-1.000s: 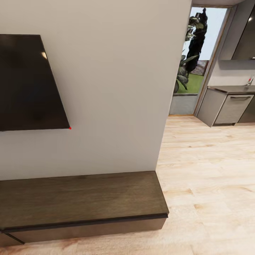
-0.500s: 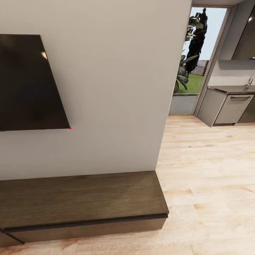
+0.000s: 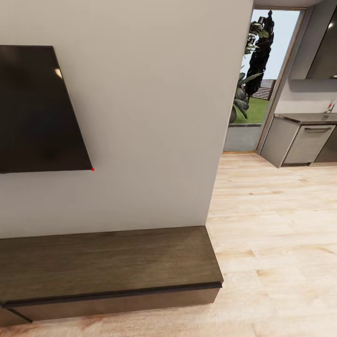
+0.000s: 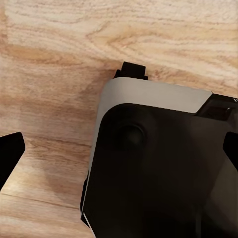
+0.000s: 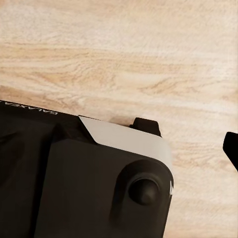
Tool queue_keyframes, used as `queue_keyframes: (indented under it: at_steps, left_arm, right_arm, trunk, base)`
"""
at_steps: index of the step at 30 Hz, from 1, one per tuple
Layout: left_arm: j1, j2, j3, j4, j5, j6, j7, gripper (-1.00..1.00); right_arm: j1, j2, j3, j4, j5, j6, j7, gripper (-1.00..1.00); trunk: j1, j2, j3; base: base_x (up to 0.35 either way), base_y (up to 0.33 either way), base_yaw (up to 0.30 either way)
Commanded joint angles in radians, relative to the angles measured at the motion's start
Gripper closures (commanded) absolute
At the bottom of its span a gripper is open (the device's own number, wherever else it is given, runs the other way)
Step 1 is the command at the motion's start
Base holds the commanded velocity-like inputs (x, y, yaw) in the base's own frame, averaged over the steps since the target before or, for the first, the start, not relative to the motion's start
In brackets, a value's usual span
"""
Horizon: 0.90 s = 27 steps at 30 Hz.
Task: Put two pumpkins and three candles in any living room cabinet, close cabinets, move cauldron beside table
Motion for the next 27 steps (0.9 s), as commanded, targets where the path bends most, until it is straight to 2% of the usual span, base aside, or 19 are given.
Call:
queue_keyframes:
  at_steps: [1,27]
  left_arm:
    - [0.000,0.000,0.000,0.000,0.000,0.000,0.000,-1.00]
    - [0.000,0.000,0.000,0.000,0.000,0.000,0.000,-1.00]
  right_arm:
    - [0.000,0.000,0.000,0.000,0.000,0.000,0.000,-1.00]
    - [0.000,0.000,0.000,0.000,0.000,0.000,0.000,-1.00]
  trunk:
    - [0.000,0.000,0.000]
    - [0.000,0.000,0.000]
  base:
    - [0.000,0.000,0.000]
    - [0.000,0.000,0.000]
